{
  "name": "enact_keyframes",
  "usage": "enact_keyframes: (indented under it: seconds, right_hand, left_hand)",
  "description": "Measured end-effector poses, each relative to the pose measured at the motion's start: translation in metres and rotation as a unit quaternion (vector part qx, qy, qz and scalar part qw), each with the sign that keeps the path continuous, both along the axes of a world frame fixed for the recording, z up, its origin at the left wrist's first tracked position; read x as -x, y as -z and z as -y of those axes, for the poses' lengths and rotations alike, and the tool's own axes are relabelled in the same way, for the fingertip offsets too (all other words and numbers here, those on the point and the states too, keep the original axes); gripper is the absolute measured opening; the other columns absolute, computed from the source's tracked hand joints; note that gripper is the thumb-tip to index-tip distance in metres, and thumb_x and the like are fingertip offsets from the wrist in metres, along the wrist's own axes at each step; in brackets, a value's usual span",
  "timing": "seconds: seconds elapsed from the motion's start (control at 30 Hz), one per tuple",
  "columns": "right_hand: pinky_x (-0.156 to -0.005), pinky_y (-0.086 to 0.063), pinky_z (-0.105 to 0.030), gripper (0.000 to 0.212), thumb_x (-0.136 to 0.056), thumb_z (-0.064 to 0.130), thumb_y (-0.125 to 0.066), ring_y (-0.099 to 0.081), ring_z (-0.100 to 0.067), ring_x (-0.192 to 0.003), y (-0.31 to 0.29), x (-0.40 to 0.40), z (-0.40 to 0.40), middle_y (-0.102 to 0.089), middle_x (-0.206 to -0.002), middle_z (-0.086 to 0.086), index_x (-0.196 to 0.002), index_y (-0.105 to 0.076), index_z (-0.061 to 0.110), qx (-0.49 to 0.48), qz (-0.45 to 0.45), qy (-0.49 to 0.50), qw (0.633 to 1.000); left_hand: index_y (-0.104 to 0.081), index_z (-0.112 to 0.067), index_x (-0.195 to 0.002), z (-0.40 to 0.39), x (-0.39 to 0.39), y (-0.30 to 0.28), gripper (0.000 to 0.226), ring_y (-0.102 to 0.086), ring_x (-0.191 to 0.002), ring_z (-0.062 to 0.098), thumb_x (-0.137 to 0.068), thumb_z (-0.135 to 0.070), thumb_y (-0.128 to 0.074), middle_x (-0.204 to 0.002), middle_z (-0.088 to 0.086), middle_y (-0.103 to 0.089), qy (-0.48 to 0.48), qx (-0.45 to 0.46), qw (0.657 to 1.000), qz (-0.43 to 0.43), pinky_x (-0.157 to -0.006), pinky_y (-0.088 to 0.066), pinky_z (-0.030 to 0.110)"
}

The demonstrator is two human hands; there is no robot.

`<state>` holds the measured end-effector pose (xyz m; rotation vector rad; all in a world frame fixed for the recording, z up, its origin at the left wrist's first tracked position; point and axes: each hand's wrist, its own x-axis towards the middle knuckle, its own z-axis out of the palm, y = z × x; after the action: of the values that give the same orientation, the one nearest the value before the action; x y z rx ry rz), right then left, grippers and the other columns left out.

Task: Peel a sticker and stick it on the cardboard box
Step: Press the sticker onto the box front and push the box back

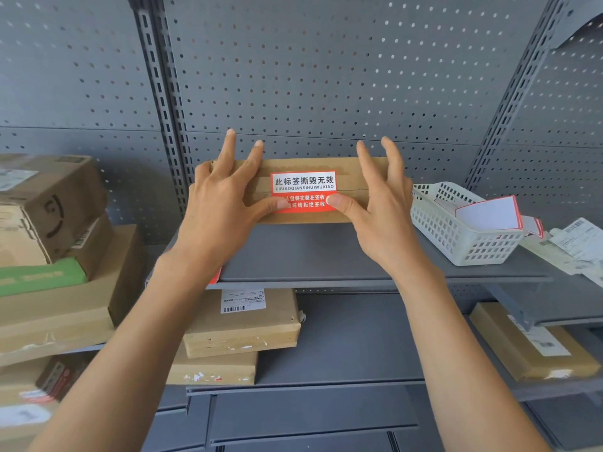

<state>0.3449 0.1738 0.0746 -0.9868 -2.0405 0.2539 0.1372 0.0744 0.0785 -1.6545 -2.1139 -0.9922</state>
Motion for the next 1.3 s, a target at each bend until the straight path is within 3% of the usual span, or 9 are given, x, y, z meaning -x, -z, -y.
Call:
enact_keyframes:
  seconds: [0.17,0.3,0.43,0.77,0.9,1.1,1.2,1.3]
  right_hand:
    - [-0.119,-0.023,-0.051,0.071,-0.097,0.052,-0.056,-0.019,-0.033,-0.145,0.0,0.001,0.004,-0.001,-0.17,0.0,-0.158,-0.027,0.032,-0.007,-0.013,-0.016,1.0]
    - [-0.117,-0.021,-0.048,0.101,-0.075,0.081,-0.057,-0.016,-0.03,-0.147,0.0,0.009,0.011,0.008,-0.169,0.005,-0.158,-0.022,0.036,0.008,0.001,0.034,0.999]
    - [-0.113,-0.025,-0.048,0.112,-0.067,0.082,-0.064,-0.019,-0.033,-0.145,0.004,0.011,0.011,0.009,-0.169,0.001,-0.158,-0.019,0.035,-0.005,0.023,0.052,0.998]
    - [-0.121,-0.023,-0.042,0.084,-0.079,0.039,-0.083,-0.016,-0.023,-0.148,0.005,-0.004,0.001,-0.003,-0.168,0.008,-0.151,-0.039,0.037,0.054,-0.053,-0.035,0.996]
    - [-0.114,-0.017,-0.024,0.077,-0.083,0.021,-0.082,-0.014,0.007,-0.135,0.006,-0.008,-0.002,-0.01,-0.167,0.01,-0.149,-0.045,0.032,0.063,-0.068,-0.056,0.994]
    - [-0.115,-0.014,-0.024,0.072,-0.091,0.006,-0.07,-0.016,-0.013,-0.148,0.009,-0.011,-0.003,-0.01,-0.168,0.009,-0.152,-0.042,0.031,0.06,-0.049,-0.063,0.995]
    - [-0.115,-0.014,-0.025,0.064,-0.094,0.01,-0.063,-0.015,-0.007,-0.145,0.008,-0.01,0.0,-0.01,-0.168,0.011,-0.151,-0.044,0.032,0.07,-0.067,-0.073,0.993]
    - [-0.119,-0.016,-0.033,0.056,-0.092,0.038,-0.058,-0.016,-0.008,-0.142,0.008,-0.002,0.005,-0.013,-0.167,0.014,-0.148,-0.049,0.035,0.084,-0.11,-0.055,0.989]
  left_hand:
    - [-0.025,-0.035,-0.159,0.002,0.004,-0.001,0.09,-0.031,-0.139,0.044,-0.08,-0.075,-0.042,-0.172,0.005,-0.005,0.011,0.015,1.0,0.005,-0.112,-0.031,0.059]
    - [-0.025,-0.035,-0.16,0.001,-0.005,-0.001,0.107,-0.031,-0.14,0.042,-0.071,-0.089,-0.049,-0.172,0.005,-0.004,-0.004,0.017,1.0,-0.001,-0.112,-0.032,0.059]
    - [-0.027,-0.033,-0.16,-0.001,-0.008,0.001,0.113,-0.033,-0.137,0.044,-0.065,-0.087,-0.058,-0.172,0.006,-0.005,-0.01,0.014,1.0,-0.018,-0.11,-0.033,0.06]
    - [-0.025,-0.035,-0.159,0.0,-0.002,-0.002,0.101,-0.032,-0.135,0.042,-0.076,-0.067,-0.071,-0.172,0.005,-0.005,0.021,0.028,0.999,-0.01,-0.111,-0.032,0.056]
    - [-0.024,-0.037,-0.16,0.001,0.001,0.0,0.095,-0.029,-0.137,0.039,-0.081,-0.059,-0.073,-0.173,0.003,-0.003,0.029,0.046,0.999,0.0,-0.114,-0.03,0.053]
    - [-0.023,-0.038,-0.16,0.005,0.003,-0.001,0.083,-0.022,-0.144,0.036,-0.091,-0.045,-0.07,-0.173,-0.001,0.001,0.047,0.068,0.996,0.027,-0.118,-0.025,0.054]
    - [-0.026,-0.036,-0.159,0.007,0.001,-0.003,0.077,-0.019,-0.148,0.034,-0.094,-0.046,-0.065,-0.172,-0.004,0.0,0.048,0.061,0.996,0.044,-0.12,-0.024,0.055]
    - [-0.038,-0.034,-0.155,0.006,-0.009,-0.003,0.064,-0.025,-0.147,0.037,-0.097,-0.053,-0.057,-0.172,-0.001,-0.013,0.017,0.009,0.998,0.065,-0.118,-0.026,0.056]
